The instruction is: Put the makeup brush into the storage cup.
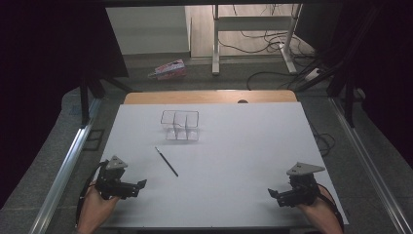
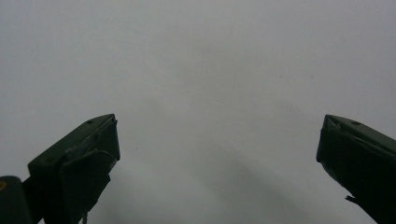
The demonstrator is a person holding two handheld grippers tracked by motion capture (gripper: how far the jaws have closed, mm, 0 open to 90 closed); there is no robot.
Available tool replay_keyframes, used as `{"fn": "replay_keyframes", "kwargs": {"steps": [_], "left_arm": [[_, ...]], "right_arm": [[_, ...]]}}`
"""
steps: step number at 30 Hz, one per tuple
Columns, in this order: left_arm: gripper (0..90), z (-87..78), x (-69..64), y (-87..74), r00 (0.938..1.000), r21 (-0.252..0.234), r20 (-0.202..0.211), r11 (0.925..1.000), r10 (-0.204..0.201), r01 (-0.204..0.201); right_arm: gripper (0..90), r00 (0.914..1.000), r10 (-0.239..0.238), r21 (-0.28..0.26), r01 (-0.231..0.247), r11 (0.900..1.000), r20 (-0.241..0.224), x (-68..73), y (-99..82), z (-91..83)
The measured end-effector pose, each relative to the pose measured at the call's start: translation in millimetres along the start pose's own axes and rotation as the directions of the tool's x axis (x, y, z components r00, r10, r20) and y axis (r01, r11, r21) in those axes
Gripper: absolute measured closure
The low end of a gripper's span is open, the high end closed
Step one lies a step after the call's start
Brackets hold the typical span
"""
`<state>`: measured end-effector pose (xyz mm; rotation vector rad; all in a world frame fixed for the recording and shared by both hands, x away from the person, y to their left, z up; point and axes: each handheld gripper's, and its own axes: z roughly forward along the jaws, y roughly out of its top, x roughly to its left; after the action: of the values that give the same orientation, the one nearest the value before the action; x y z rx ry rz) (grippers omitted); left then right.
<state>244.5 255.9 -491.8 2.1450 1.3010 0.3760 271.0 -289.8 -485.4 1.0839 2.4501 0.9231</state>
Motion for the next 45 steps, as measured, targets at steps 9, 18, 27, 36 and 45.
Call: {"fn": "replay_keyframes", "kwargs": {"steps": [9,18,27,36,45], "left_arm": [[0.6,9.3,-1.0,15.2,0.9999,0.029,0.015,0.9996,-0.008,0.008],[0.6,20.6,-2.6,27.7,0.9997,0.063,0.023,0.998,-0.009,0.008],[0.9,33.4,-4.7,39.0,0.9994,0.098,0.029,0.9951,-0.018,0.016],[1.1,44.2,-6.1,50.6,0.999,0.12,0.036,0.9925,-0.028,0.024],[1.4,54.3,-9.5,63.4,0.9993,0.147,0.034,0.9891,-0.012,0.007]], "right_arm": [[0.0,1.0,-0.001,0.013,0.001,0.9999,0.0,0.2,-0.4,1.2],[0.0,1.0,-0.005,0.019,0.005,0.9998,0.001,0.5,-0.4,1.8],[0.0,0.9999,-0.01,0.024,0.01,0.9997,-0.004,0.8,-0.4,2.3],[0.0,0.9999,-0.013,0.03,0.013,0.9995,-0.006,1.3,-0.5,3.1],[0.0,0.9998,-0.017,0.038,0.017,0.9991,-0.011,1.5,-0.9,4.0]]}}
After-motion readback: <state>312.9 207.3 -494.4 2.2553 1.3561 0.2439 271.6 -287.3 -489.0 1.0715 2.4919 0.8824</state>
